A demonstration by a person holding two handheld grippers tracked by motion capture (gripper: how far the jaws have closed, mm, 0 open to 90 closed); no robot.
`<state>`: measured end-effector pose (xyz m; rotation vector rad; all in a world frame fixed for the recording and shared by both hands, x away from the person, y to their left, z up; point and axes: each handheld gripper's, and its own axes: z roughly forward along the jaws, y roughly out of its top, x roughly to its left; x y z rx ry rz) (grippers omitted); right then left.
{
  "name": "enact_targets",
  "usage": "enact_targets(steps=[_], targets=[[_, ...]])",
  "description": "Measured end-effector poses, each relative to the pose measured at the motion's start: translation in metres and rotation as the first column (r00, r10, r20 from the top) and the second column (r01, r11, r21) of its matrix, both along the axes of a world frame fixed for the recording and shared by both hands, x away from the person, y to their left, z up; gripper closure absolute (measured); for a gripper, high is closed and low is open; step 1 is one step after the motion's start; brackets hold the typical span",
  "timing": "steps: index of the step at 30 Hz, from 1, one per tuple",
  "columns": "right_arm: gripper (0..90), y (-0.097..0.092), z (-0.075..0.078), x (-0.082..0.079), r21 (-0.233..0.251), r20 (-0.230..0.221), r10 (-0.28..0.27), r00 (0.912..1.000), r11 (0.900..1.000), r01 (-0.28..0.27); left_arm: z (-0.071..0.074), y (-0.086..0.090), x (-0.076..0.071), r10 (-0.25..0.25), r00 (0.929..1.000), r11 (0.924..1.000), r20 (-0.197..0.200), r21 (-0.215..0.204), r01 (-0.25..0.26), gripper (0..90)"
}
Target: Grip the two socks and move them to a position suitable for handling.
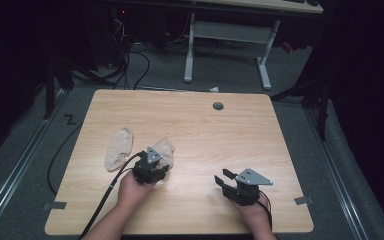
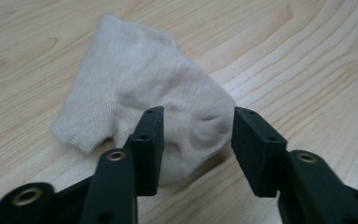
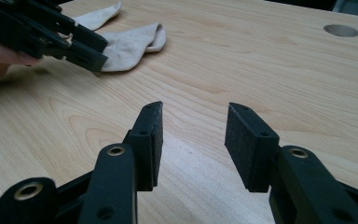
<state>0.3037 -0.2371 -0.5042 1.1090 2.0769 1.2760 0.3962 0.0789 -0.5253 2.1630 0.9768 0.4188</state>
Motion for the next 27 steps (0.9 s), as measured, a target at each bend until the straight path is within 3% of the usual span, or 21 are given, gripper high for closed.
enact_targets(steps=[2, 5, 11, 13, 14, 15, 18, 19, 21, 25, 27], targets=[[57.0, 0.001, 0.0, -0.001, -0.005, 0.0, 0.005, 1.0, 1.0, -0.005, -0.002, 0.0, -0.001, 0.001, 0.9999, 0.9999, 0.011, 0.011, -0.001, 69.8], [57.0, 0.001, -0.001, -0.001, -0.005, -0.002, 0.004, 1.0, 1.0, -0.004, -0.001, -0.002, -0.003, -0.026, 0.9997, 0.9997, -0.003, -0.001, 0.026, 76.3], [57.0, 0.002, -0.002, 0.0, -0.007, -0.008, 0.008, 0.9999, 0.9999, -0.008, -0.001, -0.016, -0.022, -0.107, 0.9943, 0.9943, 0.002, -0.007, 0.107, 79.6], [57.0, 0.003, -0.002, 0.0, -0.009, -0.007, 0.01, 0.9999, 0.9999, -0.01, -0.001, -0.023, -0.03, -0.143, 0.9897, 0.9897, 0.004, -0.003, 0.143, 79.8], [57.0, 0.004, -0.002, -0.001, -0.015, -0.005, 0.012, 0.9999, 0.9998, -0.012, -0.001, -0.032, -0.039, -0.184, 0.983, 0.983, 0.003, 0.0, 0.184, 80.4], [57.0, 0.004, -0.002, -0.001, -0.015, -0.005, 0.012, 0.9999, 0.9998, -0.012, -0.001, -0.032, -0.039, -0.184, 0.983, 0.983, 0.003, 0.0, 0.184, 80.4], [56.9, 0.004, -0.003, -0.001, -0.018, -0.012, 0.017, 0.9998, 0.9997, -0.017, -0.001, -0.051, -0.057, -0.261, 0.9654, 0.9654, 0.005, 0.0, 0.261, 80.6], [56.9, 0.004, -0.003, 0.0, -0.019, -0.014, 0.018, 0.9997, 0.9997, -0.018, -0.001, -0.051, -0.057, -0.261, 0.9654, 0.9654, 0.005, 0.0, 0.261, 80.7], [57.0, 0.005, -0.003, 0.0, -0.02, -0.016, 0.019, 0.9997, 0.9996, -0.02, -0.001, -0.062, -0.068, -0.309, 0.9511, 0.9511, 0.009, -0.003, 0.309, 80.7], [56.9, 0.004, -0.004, 0.0, -0.024, -0.015, 0.021, 0.9997, 0.9995, -0.021, 0.0, -0.069, -0.074, -0.331, 0.9436, 0.9436, 0.01, 0.001, 0.331, 80.3], [56.4, 0.003, -0.004, 0.0, -0.026, -0.015, 0.022, 0.9996, 0.9994, -0.022, 0.005, -0.065, -0.075, -0.314, 0.9478, 0.9489, 0.055, -0.012, 0.315, 73.5]])
